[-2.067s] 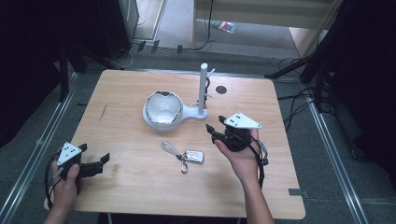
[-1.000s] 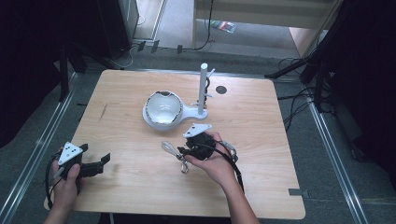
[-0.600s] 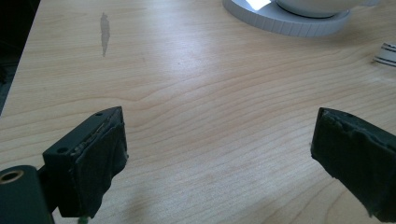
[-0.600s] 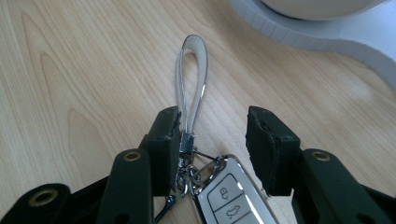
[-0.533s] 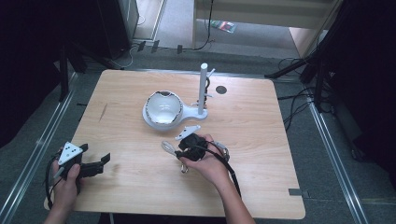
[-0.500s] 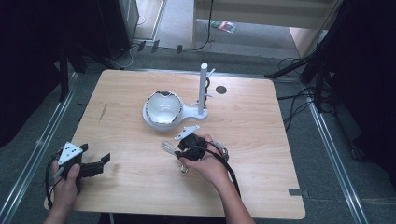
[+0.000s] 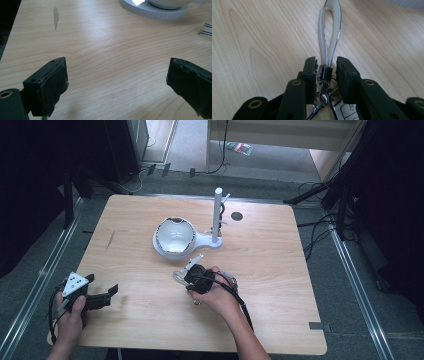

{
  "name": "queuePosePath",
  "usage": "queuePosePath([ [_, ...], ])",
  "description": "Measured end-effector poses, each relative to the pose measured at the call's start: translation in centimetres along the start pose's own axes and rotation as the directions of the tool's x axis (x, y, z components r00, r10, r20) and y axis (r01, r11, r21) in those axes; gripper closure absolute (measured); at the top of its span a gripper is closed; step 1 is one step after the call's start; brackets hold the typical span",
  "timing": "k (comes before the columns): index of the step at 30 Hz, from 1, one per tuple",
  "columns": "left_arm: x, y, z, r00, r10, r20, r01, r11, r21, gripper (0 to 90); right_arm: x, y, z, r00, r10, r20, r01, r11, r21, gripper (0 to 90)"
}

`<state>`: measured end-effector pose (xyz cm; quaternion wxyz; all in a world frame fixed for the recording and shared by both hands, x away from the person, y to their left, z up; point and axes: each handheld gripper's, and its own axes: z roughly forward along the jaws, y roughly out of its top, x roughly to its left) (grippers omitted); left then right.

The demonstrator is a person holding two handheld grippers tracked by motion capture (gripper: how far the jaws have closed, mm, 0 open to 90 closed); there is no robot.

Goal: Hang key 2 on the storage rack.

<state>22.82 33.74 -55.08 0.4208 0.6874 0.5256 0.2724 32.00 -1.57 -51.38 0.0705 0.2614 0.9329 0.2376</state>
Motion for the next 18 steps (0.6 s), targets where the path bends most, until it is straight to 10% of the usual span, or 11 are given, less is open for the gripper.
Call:
queuePosePath([
  [18, -0.02, -0.01, 0.03, 1.0, -0.001, -0.002, 0.001, 1.0, -0.002, 3.7, 0.49, 0.24, 0.57, 0.9997, -0.004, 0.024, 0.003, 0.999, 0.049, 80.2],
])
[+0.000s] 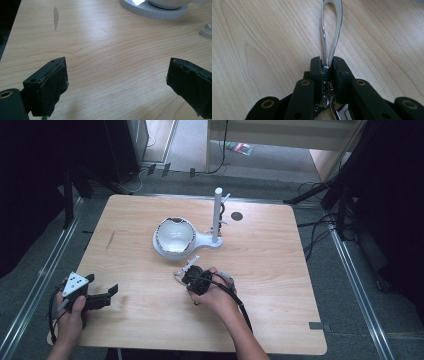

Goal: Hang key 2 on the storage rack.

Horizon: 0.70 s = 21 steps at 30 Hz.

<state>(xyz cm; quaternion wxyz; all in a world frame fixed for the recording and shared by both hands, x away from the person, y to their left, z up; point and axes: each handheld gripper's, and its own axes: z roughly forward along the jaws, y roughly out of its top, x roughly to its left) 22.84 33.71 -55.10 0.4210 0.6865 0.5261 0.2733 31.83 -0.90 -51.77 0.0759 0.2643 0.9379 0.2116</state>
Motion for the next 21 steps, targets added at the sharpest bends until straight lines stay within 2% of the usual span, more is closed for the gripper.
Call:
queuePosePath([
  [10, 0.0, 0.0, 0.0, 1.0, 0.0, 0.0, 0.0, 1.0, 0.001, 3.7, 0.33, 0.1, 0.08, 0.9993, -0.02, 0.031, 0.021, 1.0, -0.004, 83.3],
  [18, 0.04, 0.02, -0.03, 1.0, 0.0, 0.003, 0.0, 1.0, 0.006, 3.7, 0.19, -0.45, -0.05, 0.9992, -0.002, 0.04, 0.003, 0.999, -0.043, 83.3],
  [21, 0.03, 0.02, -0.02, 1.0, 0.0, 0.001, 0.0, 1.0, 0.005, 3.7, 0.04, -0.74, -0.41, 0.999, 0.023, 0.038, -0.02, 0.997, -0.077, 83.3],
])
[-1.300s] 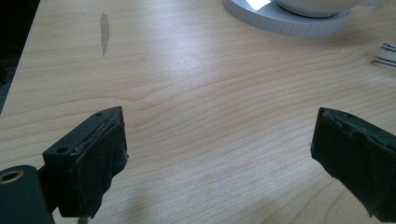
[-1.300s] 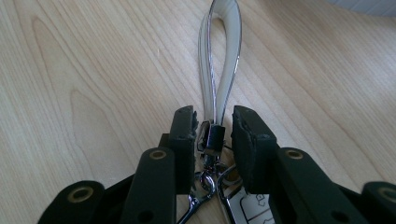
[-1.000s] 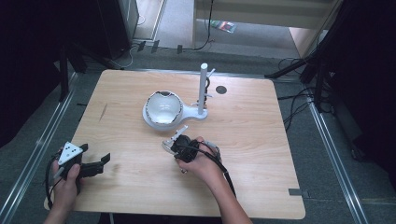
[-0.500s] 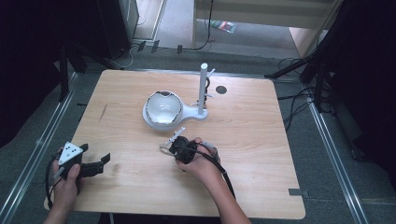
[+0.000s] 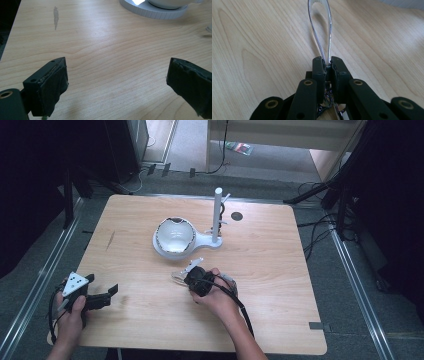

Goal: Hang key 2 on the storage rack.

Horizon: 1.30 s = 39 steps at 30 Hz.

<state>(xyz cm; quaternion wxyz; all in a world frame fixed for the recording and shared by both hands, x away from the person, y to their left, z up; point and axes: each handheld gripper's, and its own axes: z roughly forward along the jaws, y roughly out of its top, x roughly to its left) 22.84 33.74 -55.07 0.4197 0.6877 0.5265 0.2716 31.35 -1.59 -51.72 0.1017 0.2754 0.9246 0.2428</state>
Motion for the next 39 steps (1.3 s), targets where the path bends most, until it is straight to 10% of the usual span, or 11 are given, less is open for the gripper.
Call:
queuePosePath([
  [21, 0.0, 0.0, 0.0, 1.0, 0.0, 0.001, 0.0, 1.0, 0.0, 3.7, -1.4, -0.9, -3.6, 0.9956, 0.09, 0.026, -0.081, 0.968, -0.237, 83.3],
  [39, 0.0, 0.0, 0.0, 1.0, 0.002, 0.0, -0.002, 1.0, 0.0, 3.7, -2.5, -1.4, -6.0, 0.9838, 0.167, 0.066, -0.125, 0.901, -0.416, 83.4],
])
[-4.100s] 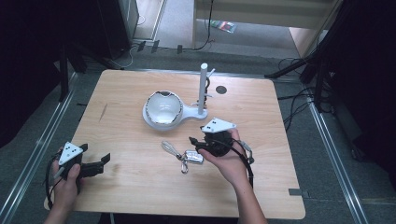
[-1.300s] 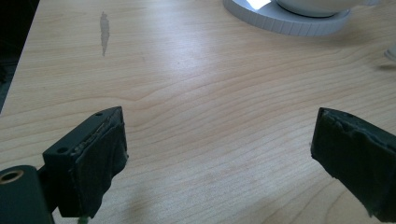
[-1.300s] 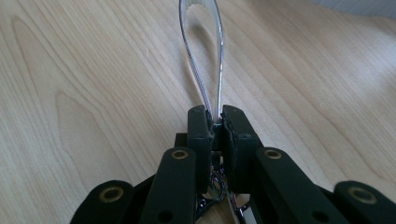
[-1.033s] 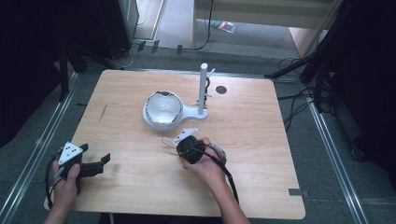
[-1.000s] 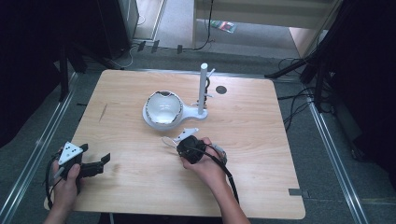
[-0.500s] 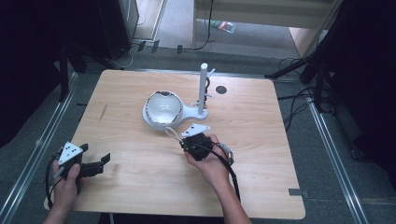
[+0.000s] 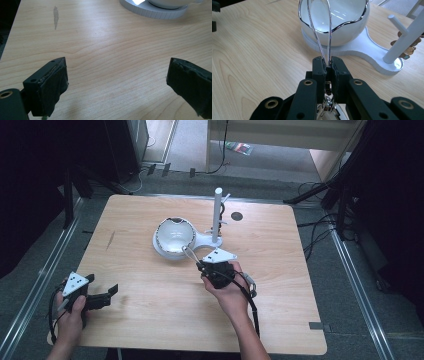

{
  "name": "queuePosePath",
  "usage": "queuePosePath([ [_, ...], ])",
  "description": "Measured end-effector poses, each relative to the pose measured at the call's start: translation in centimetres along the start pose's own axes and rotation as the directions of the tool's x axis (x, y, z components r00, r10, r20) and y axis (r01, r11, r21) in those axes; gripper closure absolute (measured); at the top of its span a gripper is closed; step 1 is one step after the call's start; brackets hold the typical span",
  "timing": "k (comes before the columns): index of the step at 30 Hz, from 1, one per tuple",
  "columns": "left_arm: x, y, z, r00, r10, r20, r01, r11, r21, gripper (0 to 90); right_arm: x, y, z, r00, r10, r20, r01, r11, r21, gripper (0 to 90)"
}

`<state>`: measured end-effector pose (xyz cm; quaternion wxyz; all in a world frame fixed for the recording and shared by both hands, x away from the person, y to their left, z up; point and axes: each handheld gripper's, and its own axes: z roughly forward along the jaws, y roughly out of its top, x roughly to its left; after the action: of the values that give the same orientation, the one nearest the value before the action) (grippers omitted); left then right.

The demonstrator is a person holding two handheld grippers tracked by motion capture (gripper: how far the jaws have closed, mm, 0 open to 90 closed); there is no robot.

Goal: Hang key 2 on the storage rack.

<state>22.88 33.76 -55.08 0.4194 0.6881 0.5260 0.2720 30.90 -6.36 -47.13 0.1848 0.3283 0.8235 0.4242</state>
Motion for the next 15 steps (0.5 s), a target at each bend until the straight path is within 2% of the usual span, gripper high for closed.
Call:
queuePosePath([
  [7, 0.0, 0.0, 0.0, 1.0, -0.003, -0.002, 0.003, 1.0, -0.003, 3.7, -0.5, 0.1, -0.5, 0.9996, 0.025, 0.011, -0.025, 0.999, -0.042, 83.4],
  [15, 0.0, 0.0, 0.0, 1.0, -0.003, -0.002, 0.003, 1.0, -0.002, 3.7, -1.1, 0.1, -1.3, 0.9977, 0.05, 0.046, -0.045, 0.993, -0.106, 83.4],
])
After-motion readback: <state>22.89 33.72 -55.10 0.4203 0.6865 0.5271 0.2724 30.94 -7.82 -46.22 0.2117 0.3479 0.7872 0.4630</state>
